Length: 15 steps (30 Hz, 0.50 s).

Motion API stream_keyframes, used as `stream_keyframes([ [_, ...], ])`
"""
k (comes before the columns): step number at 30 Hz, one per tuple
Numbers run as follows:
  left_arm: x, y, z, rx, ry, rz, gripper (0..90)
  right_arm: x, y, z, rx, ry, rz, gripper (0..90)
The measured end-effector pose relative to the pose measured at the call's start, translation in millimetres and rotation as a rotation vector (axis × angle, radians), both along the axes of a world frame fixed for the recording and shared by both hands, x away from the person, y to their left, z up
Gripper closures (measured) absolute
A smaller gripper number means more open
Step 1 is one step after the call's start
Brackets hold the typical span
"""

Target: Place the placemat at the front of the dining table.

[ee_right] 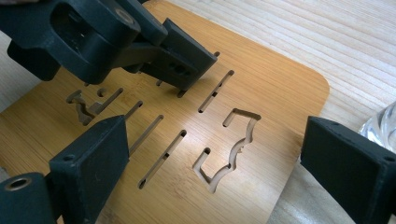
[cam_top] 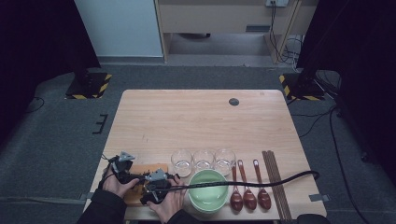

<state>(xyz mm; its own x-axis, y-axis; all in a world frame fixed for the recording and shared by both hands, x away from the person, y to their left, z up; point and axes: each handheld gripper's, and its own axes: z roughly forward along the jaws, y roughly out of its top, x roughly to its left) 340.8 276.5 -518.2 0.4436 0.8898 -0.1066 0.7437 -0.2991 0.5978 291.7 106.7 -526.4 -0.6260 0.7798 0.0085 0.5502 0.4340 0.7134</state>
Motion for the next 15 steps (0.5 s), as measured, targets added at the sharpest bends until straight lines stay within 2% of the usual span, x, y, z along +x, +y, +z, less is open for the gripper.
stream_keyframes([
  [7,-0.6,-1.2,2.3,0.004,-0.001,0.007,8.7,1.1,-0.1,1.5,-0.005,0.011,0.007,8.3],
  [10,-1.2,-1.8,5.3,0.012,-0.019,0.004,8.8,1.2,-0.3,2.5,-0.005,-0.011,0.009,8.3],
  [15,-1.6,-1.1,6.0,0.011,-0.016,0.008,8.8,0.7,-0.2,2.4,-0.002,-0.018,0.013,8.3],
])
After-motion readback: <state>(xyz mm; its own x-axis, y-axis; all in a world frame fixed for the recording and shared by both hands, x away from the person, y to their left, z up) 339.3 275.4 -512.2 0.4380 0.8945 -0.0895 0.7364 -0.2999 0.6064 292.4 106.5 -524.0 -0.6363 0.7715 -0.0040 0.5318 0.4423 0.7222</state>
